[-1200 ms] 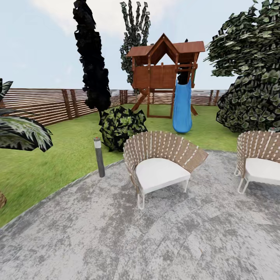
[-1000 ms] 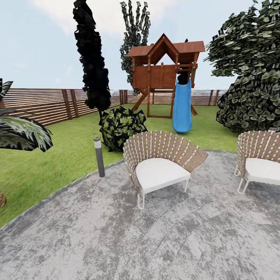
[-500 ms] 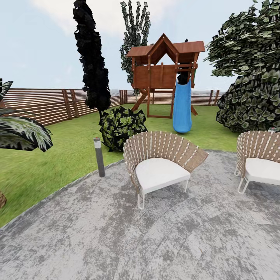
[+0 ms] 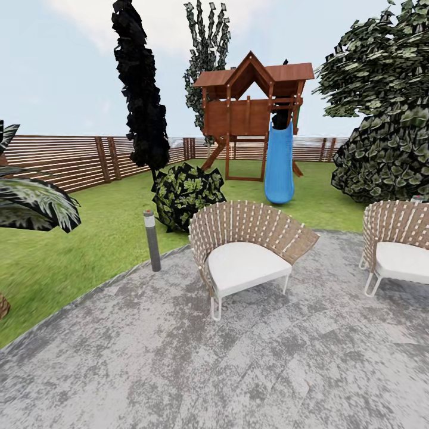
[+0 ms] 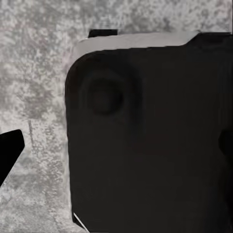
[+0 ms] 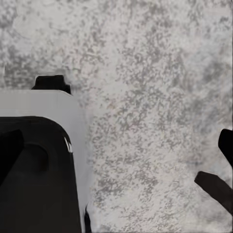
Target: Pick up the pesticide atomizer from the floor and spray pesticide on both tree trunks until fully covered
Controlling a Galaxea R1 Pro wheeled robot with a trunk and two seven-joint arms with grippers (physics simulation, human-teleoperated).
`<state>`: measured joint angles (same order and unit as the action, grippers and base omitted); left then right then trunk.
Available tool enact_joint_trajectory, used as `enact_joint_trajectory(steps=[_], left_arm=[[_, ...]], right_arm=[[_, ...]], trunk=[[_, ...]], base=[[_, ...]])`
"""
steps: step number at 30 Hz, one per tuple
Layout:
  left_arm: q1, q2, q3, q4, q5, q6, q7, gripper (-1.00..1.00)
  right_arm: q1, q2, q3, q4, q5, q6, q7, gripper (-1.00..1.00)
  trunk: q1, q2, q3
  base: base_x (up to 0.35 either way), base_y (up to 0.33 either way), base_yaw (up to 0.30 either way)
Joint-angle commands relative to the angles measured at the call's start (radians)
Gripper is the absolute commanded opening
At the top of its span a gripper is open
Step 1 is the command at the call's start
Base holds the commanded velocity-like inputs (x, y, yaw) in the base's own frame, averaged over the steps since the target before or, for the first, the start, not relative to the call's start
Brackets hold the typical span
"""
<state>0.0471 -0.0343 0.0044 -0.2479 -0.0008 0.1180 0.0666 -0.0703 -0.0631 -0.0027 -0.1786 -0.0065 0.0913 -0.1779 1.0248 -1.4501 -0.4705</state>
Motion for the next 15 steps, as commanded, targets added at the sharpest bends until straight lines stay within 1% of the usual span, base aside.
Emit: enact_joint_trajectory(steps=[1,2,3,4,5,6,7,9,10,12,13,15], left_arm=[[-0.164,0.001,-0.001,-0.169,0.001,-0.067,0.003,1.00],[-0.173,0.001,0.000,-0.152,0.001,-0.119,0.003,1.00],[-0.184,0.002,0.004,-0.125,0.001,-0.230,0.002,1.00],[-0.188,0.002,0.006,-0.113,0.001,-0.278,0.002,1.00],[-0.194,0.003,0.007,-0.089,0.001,-0.349,0.002,1.00],[-0.197,0.003,0.008,-0.079,0.001,-0.374,0.001,1.00],[-0.202,0.002,0.008,-0.057,0.001,-0.432,0.001,1.00],[-0.203,-0.001,0.008,-0.050,0.001,-0.452,0.001,1.00],[-0.205,-0.006,0.012,-0.042,0.007,-0.468,0.002,1.00],[-0.205,-0.006,0.014,-0.041,0.015,-0.470,0.001,1.00],[-0.205,-0.005,0.018,-0.040,0.054,-0.471,0.002,1.00],[-0.205,-0.004,0.019,-0.039,0.062,-0.471,0.002,1.00]], right_arm=[[-0.171,-0.004,0.003,0.004,-0.001,-0.026,-0.011,1.00],[-0.179,-0.005,0.003,0.015,-0.001,-0.054,-0.013,1.00],[-0.190,-0.004,0.004,0.033,0.001,-0.120,-0.016,1.00],[-0.194,-0.003,0.004,0.045,0.002,-0.152,-0.017,1.00],[-0.199,0.001,0.005,0.073,0.003,-0.204,-0.019,1.00],[-0.201,0.002,0.005,0.087,0.004,-0.222,-0.019,1.00],[-0.206,0.005,0.006,0.121,0.005,-0.267,-0.021,1.00],[-0.207,0.006,0.006,0.133,0.005,-0.283,-0.021,1.00],[-0.209,0.008,0.005,0.144,0.003,-0.298,-0.022,1.00],[-0.209,0.010,0.004,0.146,0.003,-0.299,-0.023,1.00],[-0.209,0.012,0.004,0.149,0.002,-0.300,-0.023,1.00],[-0.209,0.012,0.004,0.149,0.002,-0.300,-0.023,1.00]], trunk=[[0.000,0.000,0.000],[0.000,0.000,0.000],[0.000,0.000,0.000],[0.000,0.000,0.000],[0.000,0.000,0.000],[0.000,0.000,0.000],[0.000,0.000,0.000],[0.000,0.000,0.000],[0.000,0.000,0.000],[0.000,0.000,0.000],[0.000,0.000,0.000],[0.000,0.000,0.000]], base=[[0.000,0.000,0.000],[0.000,0.000,0.000],[0.000,0.000,0.000],[0.000,0.000,0.000],[0.000,0.000,0.000],[0.000,0.000,0.000],[0.000,0.000,0.000],[0.000,0.000,0.000],[0.000,0.000,0.000],[0.000,0.000,-0.006],[0.000,0.000,-0.244],[-0.002,0.000,-0.267]])
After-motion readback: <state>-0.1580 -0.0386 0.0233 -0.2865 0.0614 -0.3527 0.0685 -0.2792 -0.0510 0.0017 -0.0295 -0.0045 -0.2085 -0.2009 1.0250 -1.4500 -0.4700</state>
